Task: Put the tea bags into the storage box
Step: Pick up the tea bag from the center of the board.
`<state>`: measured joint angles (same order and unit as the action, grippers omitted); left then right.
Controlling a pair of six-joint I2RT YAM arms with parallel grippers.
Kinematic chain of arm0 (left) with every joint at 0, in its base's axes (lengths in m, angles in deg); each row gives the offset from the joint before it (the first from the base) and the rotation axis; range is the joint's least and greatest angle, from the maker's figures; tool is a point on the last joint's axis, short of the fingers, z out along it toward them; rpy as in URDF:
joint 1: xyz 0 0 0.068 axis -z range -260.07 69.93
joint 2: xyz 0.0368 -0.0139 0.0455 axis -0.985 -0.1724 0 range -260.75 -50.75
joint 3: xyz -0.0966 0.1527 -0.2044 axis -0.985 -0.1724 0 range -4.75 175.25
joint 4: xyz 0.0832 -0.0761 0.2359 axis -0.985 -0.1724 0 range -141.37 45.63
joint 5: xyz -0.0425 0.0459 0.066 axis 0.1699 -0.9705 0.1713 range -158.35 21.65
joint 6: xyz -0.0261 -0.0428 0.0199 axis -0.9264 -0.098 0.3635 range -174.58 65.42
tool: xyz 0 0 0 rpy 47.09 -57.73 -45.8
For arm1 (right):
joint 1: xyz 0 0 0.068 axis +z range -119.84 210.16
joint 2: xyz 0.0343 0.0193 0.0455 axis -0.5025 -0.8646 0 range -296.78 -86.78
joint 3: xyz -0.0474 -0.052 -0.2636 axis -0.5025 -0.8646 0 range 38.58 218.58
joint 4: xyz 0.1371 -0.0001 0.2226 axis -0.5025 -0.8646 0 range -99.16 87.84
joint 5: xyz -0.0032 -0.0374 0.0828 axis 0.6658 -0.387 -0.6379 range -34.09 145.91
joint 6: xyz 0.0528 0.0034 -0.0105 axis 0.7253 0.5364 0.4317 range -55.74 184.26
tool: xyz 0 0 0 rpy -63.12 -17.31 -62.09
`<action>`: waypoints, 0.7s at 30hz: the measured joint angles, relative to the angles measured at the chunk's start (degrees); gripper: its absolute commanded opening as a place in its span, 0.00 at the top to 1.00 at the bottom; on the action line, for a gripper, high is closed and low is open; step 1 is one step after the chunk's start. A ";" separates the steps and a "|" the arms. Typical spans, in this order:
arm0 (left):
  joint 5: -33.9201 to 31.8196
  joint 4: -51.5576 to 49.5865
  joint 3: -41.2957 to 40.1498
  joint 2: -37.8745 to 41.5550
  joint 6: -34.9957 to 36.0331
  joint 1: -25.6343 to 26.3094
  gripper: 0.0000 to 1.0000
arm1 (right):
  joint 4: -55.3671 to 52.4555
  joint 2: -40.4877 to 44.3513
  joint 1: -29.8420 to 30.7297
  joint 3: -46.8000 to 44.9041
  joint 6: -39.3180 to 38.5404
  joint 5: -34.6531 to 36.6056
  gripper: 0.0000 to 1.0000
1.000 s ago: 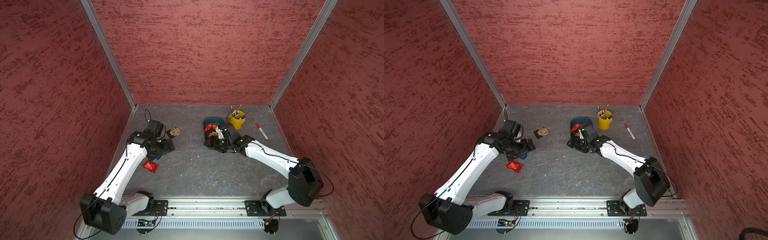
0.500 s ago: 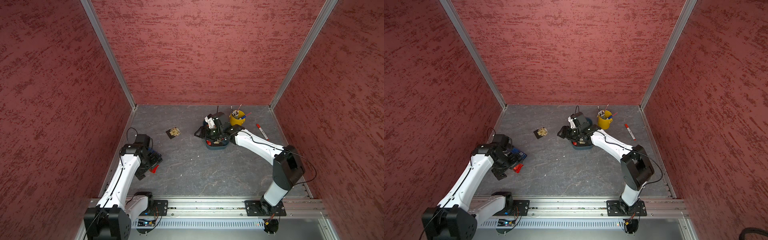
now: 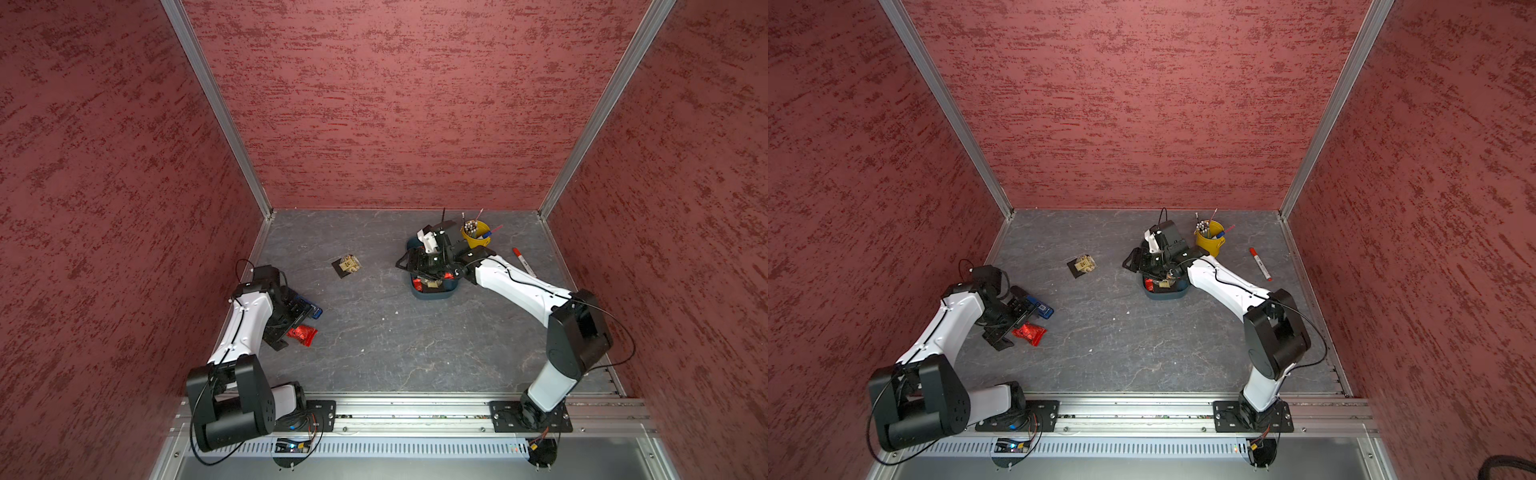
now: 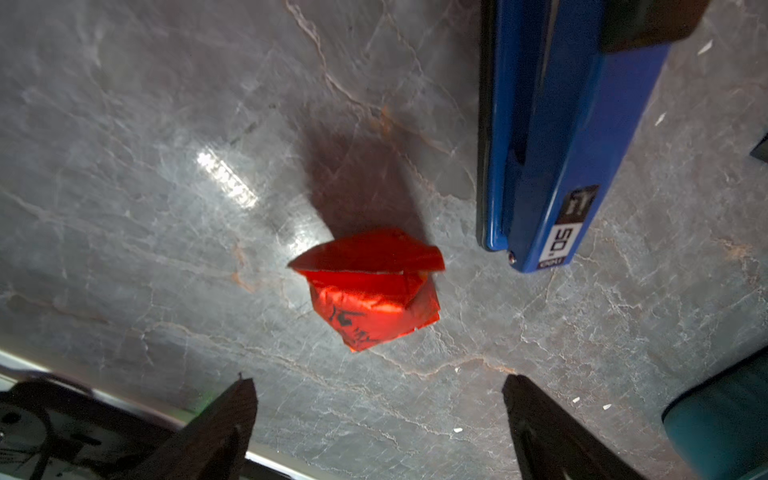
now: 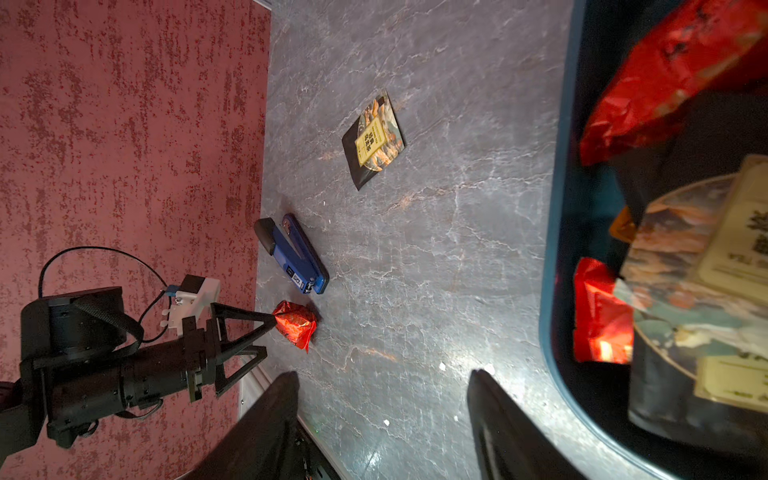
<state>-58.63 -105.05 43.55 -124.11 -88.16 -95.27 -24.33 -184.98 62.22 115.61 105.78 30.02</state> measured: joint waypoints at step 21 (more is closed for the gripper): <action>1.86 6.27 -0.72 -7.58 4.15 -1.25 0.28 | -0.50 1.64 -1.60 -0.09 0.04 0.02 0.32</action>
<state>-56.78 -98.78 42.83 -131.70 -84.01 -96.52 -24.83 -183.34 60.62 115.52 105.82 30.04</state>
